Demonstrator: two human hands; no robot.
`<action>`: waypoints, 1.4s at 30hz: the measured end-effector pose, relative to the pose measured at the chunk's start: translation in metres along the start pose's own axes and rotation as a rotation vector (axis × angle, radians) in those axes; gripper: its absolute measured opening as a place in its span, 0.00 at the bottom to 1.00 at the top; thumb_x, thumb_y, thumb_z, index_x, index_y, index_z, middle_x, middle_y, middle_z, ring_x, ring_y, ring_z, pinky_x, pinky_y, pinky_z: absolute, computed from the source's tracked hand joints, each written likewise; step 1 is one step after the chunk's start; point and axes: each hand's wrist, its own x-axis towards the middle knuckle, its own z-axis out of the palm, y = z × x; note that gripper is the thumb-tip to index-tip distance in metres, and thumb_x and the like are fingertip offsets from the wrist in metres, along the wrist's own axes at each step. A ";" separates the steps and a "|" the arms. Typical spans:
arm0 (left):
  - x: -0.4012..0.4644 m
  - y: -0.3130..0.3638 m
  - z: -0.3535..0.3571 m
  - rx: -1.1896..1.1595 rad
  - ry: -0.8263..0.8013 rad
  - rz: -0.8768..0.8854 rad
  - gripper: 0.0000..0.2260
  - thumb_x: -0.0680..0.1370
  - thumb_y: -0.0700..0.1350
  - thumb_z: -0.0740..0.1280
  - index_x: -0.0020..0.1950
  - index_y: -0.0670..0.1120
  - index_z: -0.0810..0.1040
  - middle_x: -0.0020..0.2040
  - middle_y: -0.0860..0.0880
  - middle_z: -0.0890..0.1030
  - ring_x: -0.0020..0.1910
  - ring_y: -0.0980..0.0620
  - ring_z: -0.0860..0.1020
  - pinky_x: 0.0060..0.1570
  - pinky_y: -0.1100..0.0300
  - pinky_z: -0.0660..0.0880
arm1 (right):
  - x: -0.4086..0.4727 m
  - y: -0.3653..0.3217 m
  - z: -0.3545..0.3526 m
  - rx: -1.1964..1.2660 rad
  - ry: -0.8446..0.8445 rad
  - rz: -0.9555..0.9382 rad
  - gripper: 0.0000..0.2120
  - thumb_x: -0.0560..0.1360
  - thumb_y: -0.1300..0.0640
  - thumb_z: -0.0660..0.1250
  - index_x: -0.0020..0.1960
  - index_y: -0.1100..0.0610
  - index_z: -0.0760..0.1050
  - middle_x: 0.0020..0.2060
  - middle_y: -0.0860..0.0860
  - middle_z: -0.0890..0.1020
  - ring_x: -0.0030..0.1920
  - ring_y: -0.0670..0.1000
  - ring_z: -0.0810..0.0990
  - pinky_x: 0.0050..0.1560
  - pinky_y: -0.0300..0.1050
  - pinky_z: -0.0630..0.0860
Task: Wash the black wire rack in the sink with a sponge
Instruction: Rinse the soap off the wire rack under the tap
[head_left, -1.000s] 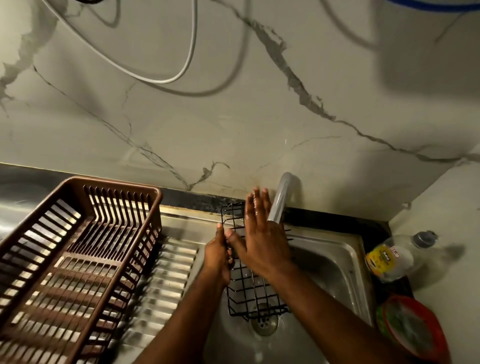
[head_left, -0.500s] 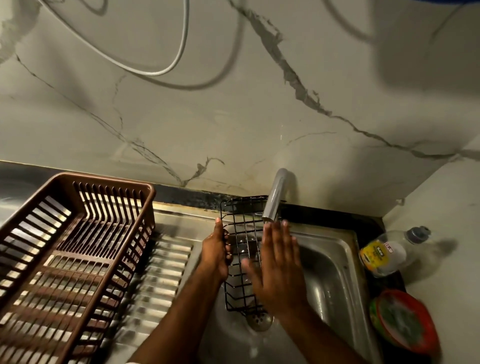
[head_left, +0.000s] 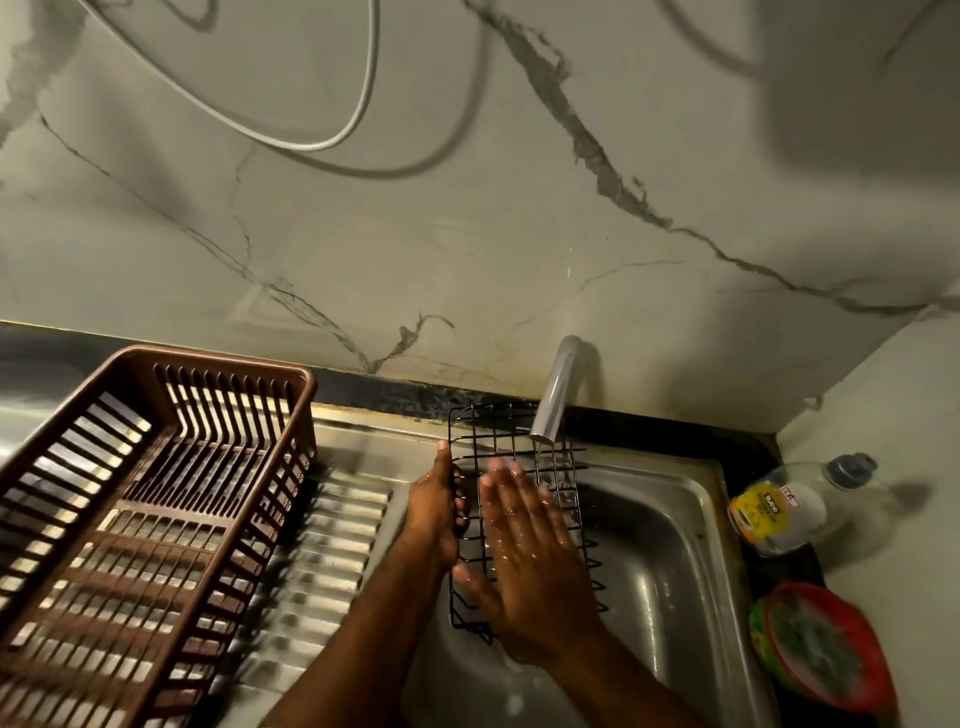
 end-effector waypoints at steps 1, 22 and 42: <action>-0.002 -0.001 0.001 0.000 -0.003 -0.018 0.28 0.70 0.72 0.69 0.49 0.47 0.80 0.41 0.46 0.79 0.35 0.49 0.73 0.31 0.58 0.67 | -0.007 0.008 0.002 0.000 -0.004 0.051 0.39 0.81 0.33 0.46 0.82 0.56 0.43 0.81 0.53 0.42 0.81 0.54 0.42 0.76 0.58 0.48; 0.001 0.004 0.012 -0.026 -0.016 0.005 0.19 0.78 0.65 0.65 0.36 0.52 0.71 0.27 0.55 0.68 0.21 0.58 0.62 0.19 0.66 0.59 | -0.003 0.026 -0.002 0.013 0.054 0.273 0.39 0.81 0.33 0.45 0.82 0.56 0.42 0.81 0.53 0.41 0.81 0.56 0.42 0.79 0.59 0.46; 0.011 0.008 0.003 -0.058 0.043 0.023 0.22 0.79 0.64 0.64 0.33 0.52 0.70 0.25 0.55 0.66 0.20 0.59 0.61 0.17 0.66 0.58 | 0.015 0.029 -0.006 0.044 0.094 0.335 0.41 0.80 0.32 0.44 0.82 0.58 0.42 0.81 0.55 0.41 0.81 0.56 0.40 0.79 0.59 0.47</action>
